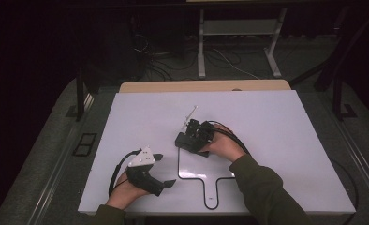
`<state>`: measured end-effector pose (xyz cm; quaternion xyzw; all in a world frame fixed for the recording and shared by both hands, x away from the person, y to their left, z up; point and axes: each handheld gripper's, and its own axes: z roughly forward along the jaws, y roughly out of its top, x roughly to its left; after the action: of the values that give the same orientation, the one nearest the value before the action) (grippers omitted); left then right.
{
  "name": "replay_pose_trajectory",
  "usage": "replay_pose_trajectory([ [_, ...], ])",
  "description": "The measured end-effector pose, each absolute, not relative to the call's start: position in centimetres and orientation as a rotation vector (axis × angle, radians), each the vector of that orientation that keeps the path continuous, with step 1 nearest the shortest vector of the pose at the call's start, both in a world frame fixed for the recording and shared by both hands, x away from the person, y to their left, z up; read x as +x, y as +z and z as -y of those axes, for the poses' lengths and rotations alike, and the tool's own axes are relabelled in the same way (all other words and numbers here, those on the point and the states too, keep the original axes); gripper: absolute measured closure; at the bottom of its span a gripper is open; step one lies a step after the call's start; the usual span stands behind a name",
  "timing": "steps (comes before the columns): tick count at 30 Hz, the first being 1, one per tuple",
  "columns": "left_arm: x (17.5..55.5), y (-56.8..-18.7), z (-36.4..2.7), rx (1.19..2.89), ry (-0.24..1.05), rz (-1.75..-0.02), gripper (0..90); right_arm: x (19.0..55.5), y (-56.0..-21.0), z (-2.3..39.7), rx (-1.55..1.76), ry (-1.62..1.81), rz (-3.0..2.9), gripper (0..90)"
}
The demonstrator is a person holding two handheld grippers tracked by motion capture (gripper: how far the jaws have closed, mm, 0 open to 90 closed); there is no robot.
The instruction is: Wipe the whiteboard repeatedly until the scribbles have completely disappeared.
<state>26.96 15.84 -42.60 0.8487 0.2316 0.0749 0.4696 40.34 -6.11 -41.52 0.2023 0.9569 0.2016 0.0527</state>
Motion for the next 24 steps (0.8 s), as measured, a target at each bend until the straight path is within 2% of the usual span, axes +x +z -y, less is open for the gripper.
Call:
replay_pose_trajectory([
  [17, 26.9, -42.6, -15.7, 2.079, 0.178, -0.572, 0.0, 36.6, -41.5, 4.7, 0.46, 0.618, -2.968, 38.8],
  [24, 27.0, -42.7, -15.8, 2.076, 0.175, -0.574, 0.0, 36.7, -41.6, 5.4, 0.484, 0.681, -2.968, 38.8],
])
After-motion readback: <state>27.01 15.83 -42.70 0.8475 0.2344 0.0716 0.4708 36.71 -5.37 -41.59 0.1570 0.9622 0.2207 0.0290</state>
